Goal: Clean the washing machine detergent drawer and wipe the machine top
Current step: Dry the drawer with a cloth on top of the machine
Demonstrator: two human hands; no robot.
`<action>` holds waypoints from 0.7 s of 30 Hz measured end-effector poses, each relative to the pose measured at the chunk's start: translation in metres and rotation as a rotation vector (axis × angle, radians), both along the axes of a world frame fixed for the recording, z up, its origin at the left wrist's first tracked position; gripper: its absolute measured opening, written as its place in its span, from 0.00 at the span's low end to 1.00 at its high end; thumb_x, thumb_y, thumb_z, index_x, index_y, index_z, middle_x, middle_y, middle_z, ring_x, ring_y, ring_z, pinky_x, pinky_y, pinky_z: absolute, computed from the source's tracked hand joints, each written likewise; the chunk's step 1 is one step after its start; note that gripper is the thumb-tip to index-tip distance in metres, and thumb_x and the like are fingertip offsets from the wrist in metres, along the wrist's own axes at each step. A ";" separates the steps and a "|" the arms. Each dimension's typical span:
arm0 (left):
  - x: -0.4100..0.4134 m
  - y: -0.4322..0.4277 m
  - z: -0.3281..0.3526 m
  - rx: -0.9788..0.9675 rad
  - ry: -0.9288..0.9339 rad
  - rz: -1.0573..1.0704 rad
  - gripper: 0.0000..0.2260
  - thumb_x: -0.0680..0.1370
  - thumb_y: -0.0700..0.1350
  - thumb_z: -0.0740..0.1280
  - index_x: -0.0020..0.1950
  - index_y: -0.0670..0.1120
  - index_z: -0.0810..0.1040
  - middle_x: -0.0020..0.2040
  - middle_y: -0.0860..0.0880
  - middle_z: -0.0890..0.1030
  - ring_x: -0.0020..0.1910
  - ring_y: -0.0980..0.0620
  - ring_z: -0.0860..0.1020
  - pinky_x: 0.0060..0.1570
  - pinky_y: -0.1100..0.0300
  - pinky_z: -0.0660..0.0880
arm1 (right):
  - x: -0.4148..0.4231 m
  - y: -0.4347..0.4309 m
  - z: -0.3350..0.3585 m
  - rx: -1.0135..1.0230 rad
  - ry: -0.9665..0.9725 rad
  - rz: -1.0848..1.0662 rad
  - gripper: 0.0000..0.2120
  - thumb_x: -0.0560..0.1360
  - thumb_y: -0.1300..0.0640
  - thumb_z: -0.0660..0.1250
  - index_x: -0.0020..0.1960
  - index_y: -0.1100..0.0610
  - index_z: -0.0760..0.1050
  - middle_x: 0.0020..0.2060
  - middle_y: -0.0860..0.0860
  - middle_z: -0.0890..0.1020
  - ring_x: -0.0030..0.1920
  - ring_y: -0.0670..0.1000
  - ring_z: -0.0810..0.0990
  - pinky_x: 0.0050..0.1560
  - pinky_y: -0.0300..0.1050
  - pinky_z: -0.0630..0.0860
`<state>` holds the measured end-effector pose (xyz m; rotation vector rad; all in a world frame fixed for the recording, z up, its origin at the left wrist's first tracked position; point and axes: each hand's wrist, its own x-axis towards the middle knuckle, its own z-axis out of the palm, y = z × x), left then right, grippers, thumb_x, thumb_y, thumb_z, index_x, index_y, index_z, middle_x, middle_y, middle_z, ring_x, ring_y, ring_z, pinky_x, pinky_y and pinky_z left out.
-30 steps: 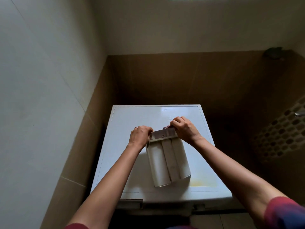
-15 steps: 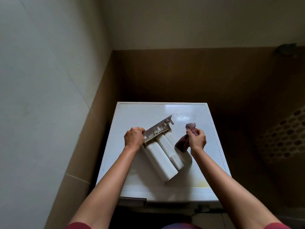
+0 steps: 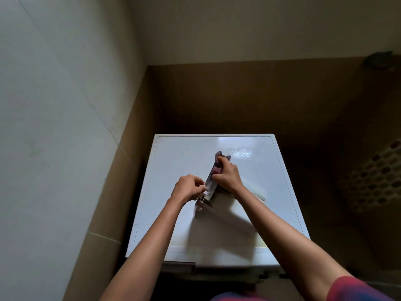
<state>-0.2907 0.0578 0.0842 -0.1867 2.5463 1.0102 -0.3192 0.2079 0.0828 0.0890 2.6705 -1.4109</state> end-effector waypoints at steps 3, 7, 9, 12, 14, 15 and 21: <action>0.002 -0.001 -0.001 0.049 0.014 0.032 0.07 0.73 0.45 0.68 0.46 0.46 0.84 0.41 0.46 0.85 0.39 0.48 0.84 0.48 0.53 0.81 | 0.011 -0.012 -0.002 0.108 0.019 0.089 0.22 0.68 0.65 0.63 0.61 0.60 0.69 0.46 0.59 0.78 0.50 0.61 0.74 0.49 0.50 0.74; 0.005 -0.005 -0.004 0.215 -0.016 0.133 0.05 0.73 0.42 0.70 0.45 0.47 0.85 0.40 0.44 0.85 0.38 0.47 0.84 0.47 0.52 0.82 | 0.034 -0.011 -0.010 0.176 0.084 0.196 0.26 0.68 0.61 0.67 0.64 0.58 0.62 0.52 0.52 0.73 0.55 0.54 0.67 0.50 0.48 0.70; 0.006 -0.005 -0.005 0.267 -0.020 0.148 0.07 0.74 0.41 0.70 0.50 0.45 0.85 0.42 0.45 0.85 0.38 0.48 0.84 0.46 0.52 0.82 | 0.048 -0.008 -0.015 0.163 0.075 0.214 0.24 0.68 0.58 0.70 0.61 0.57 0.64 0.50 0.51 0.75 0.55 0.54 0.69 0.51 0.48 0.71; 0.004 -0.006 -0.003 0.292 -0.055 0.118 0.08 0.74 0.41 0.71 0.52 0.45 0.85 0.44 0.44 0.85 0.42 0.45 0.84 0.46 0.54 0.82 | 0.072 -0.005 -0.028 0.155 0.052 0.265 0.25 0.68 0.60 0.71 0.60 0.53 0.64 0.45 0.49 0.70 0.53 0.53 0.70 0.48 0.44 0.70; 0.004 -0.005 -0.003 0.335 -0.102 0.105 0.08 0.75 0.40 0.70 0.53 0.42 0.84 0.46 0.42 0.85 0.43 0.43 0.84 0.45 0.54 0.81 | 0.080 -0.002 -0.034 0.154 0.061 0.255 0.25 0.67 0.63 0.68 0.60 0.51 0.64 0.44 0.50 0.69 0.53 0.53 0.70 0.46 0.42 0.68; 0.003 -0.005 -0.003 0.350 -0.116 0.111 0.08 0.76 0.39 0.68 0.53 0.41 0.83 0.45 0.41 0.84 0.43 0.43 0.83 0.46 0.54 0.81 | 0.080 -0.001 -0.035 0.155 0.058 0.250 0.26 0.66 0.64 0.67 0.60 0.51 0.63 0.45 0.51 0.70 0.53 0.53 0.70 0.46 0.41 0.68; 0.000 0.017 -0.012 0.405 -0.118 0.262 0.15 0.80 0.51 0.63 0.50 0.42 0.83 0.44 0.46 0.81 0.43 0.49 0.78 0.47 0.57 0.76 | 0.083 0.000 -0.038 0.152 0.138 0.254 0.29 0.68 0.68 0.65 0.67 0.54 0.65 0.55 0.55 0.75 0.61 0.53 0.68 0.54 0.35 0.65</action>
